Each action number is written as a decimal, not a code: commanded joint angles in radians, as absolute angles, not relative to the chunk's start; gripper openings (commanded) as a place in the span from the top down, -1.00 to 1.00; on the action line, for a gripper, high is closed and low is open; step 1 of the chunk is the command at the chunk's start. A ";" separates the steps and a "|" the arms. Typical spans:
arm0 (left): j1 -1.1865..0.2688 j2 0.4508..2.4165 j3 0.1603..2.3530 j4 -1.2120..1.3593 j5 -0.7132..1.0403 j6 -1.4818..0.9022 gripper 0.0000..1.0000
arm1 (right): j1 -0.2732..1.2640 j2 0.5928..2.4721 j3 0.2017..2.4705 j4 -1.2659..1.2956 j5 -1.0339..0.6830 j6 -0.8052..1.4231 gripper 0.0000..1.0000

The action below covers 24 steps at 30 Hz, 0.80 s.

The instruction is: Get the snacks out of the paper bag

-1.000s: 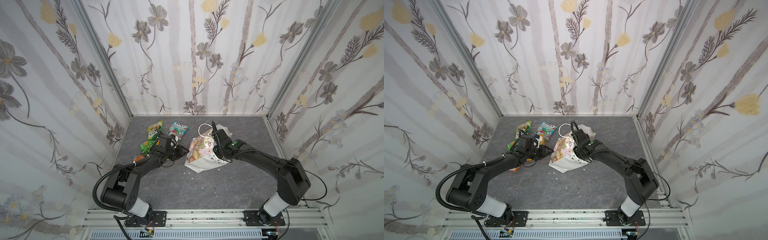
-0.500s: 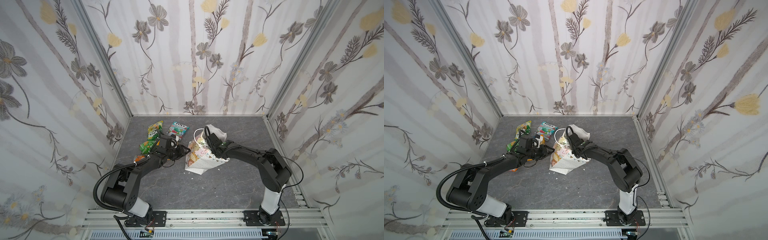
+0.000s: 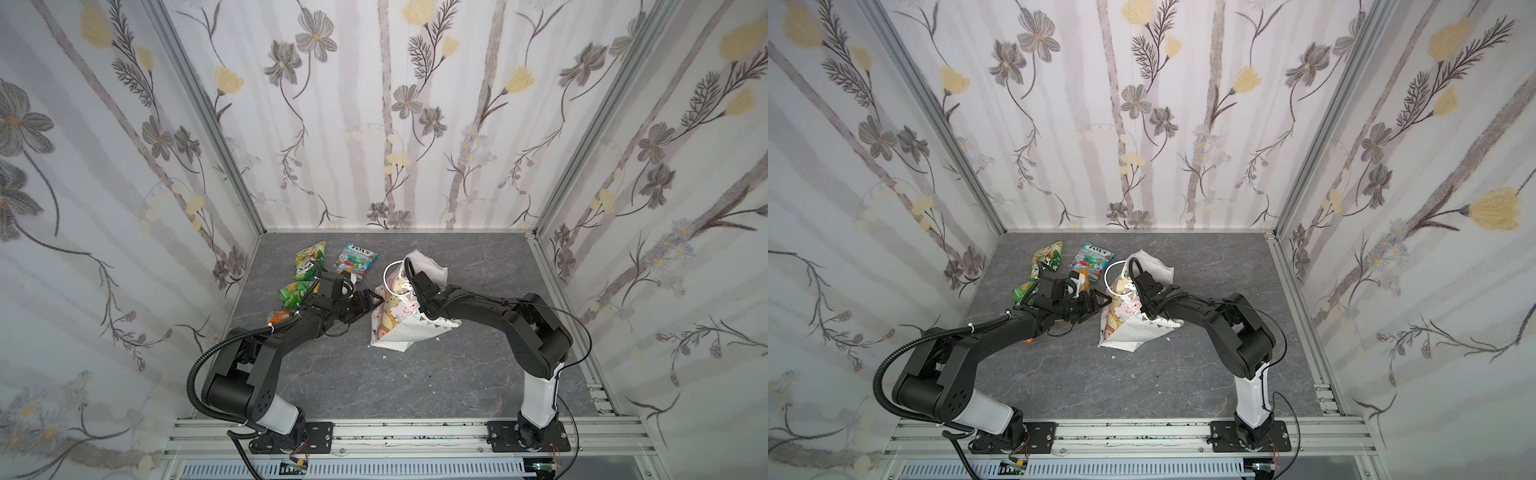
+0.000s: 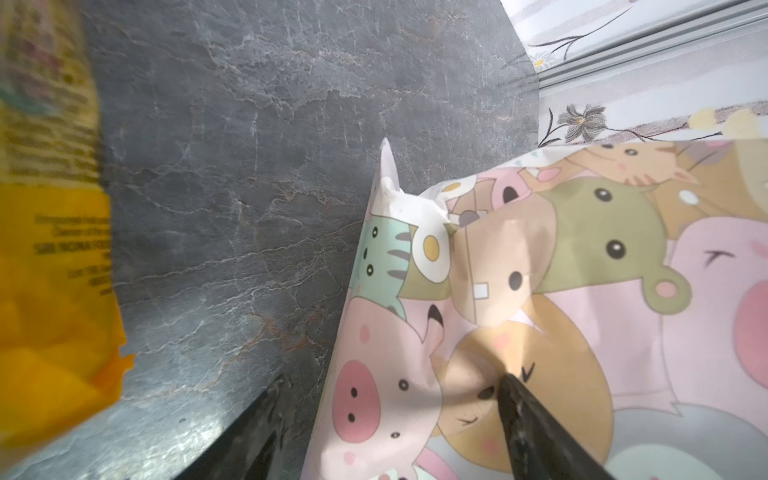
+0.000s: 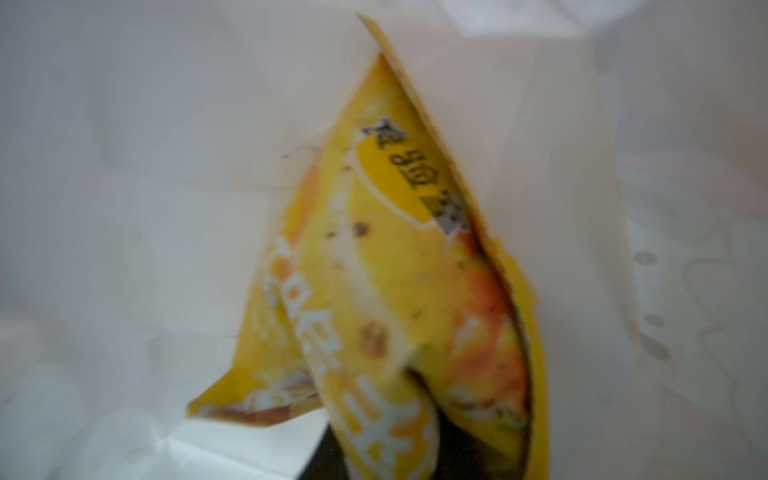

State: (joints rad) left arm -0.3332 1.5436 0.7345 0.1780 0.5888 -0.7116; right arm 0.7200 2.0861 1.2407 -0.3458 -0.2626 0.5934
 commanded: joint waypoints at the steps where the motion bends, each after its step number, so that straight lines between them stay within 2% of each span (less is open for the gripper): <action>1: -0.338 1.567 0.741 0.177 0.609 -0.722 -0.30 | 0.724 2.075 1.238 -0.369 -0.317 0.610 0.83; 5: -0.342 1.580 0.743 0.170 0.599 -0.724 0.17 | 0.723 2.030 1.242 -0.356 -0.326 0.628 1.00; 9: -0.342 1.587 0.746 0.143 0.580 -0.715 0.67 | 0.720 1.988 1.247 -0.356 -0.336 0.641 1.00; 13: -0.343 1.585 0.746 0.129 0.560 -0.712 1.00 | 0.715 1.953 1.243 -0.357 -0.353 0.650 1.00; 17: -0.342 1.587 0.752 0.104 0.540 -0.701 1.00 | 0.711 1.912 1.239 -0.381 -0.354 0.655 1.00; 24: -0.341 1.491 0.766 0.015 0.476 -0.663 0.97 | 0.700 1.899 1.288 -0.553 -0.191 0.598 1.00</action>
State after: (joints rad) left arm -0.3408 1.5410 0.7452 0.0692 0.5304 -0.7010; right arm 0.7021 1.9057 1.2728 -0.4763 -0.2710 0.6254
